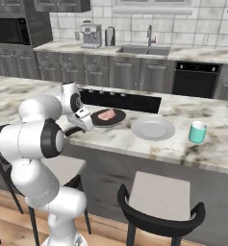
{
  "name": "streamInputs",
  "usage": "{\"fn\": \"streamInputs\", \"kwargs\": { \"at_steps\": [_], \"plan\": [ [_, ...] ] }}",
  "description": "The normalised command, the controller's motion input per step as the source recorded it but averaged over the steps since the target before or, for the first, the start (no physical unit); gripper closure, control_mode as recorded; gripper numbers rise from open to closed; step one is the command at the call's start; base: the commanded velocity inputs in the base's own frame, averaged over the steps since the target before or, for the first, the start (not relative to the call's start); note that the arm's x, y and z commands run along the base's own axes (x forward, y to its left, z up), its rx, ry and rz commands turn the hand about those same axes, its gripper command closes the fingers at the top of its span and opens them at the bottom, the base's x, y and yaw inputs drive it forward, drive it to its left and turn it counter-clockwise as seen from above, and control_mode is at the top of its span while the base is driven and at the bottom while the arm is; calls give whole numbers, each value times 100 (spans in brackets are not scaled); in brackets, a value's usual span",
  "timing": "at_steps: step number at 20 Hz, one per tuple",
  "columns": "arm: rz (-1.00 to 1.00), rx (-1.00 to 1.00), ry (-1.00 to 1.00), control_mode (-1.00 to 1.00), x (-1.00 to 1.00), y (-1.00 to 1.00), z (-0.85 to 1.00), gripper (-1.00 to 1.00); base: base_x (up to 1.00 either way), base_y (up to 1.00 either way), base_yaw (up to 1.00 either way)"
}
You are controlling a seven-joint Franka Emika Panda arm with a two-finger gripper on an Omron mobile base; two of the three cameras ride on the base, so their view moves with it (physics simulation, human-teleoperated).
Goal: Pick up the pan with the steak in it and place it on the dining table. Then place the steak on the plate.
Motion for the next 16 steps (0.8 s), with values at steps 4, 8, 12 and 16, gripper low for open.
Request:
{"fn": "streamInputs", "kwargs": {
  "at_steps": [4,8,12,16],
  "plan": [
    [0,0,-1,-100,0,-2,0,-100,0,0,0],
    [-1,4,-8,-100,-1,-14,30,-100,0,0,0],
    [-2,5,-4,-100,12,-18,42,-100,0,0,0],
    [-2,6,-4,-100,17,-28,41,-100,0,0,0]
  ]
}}
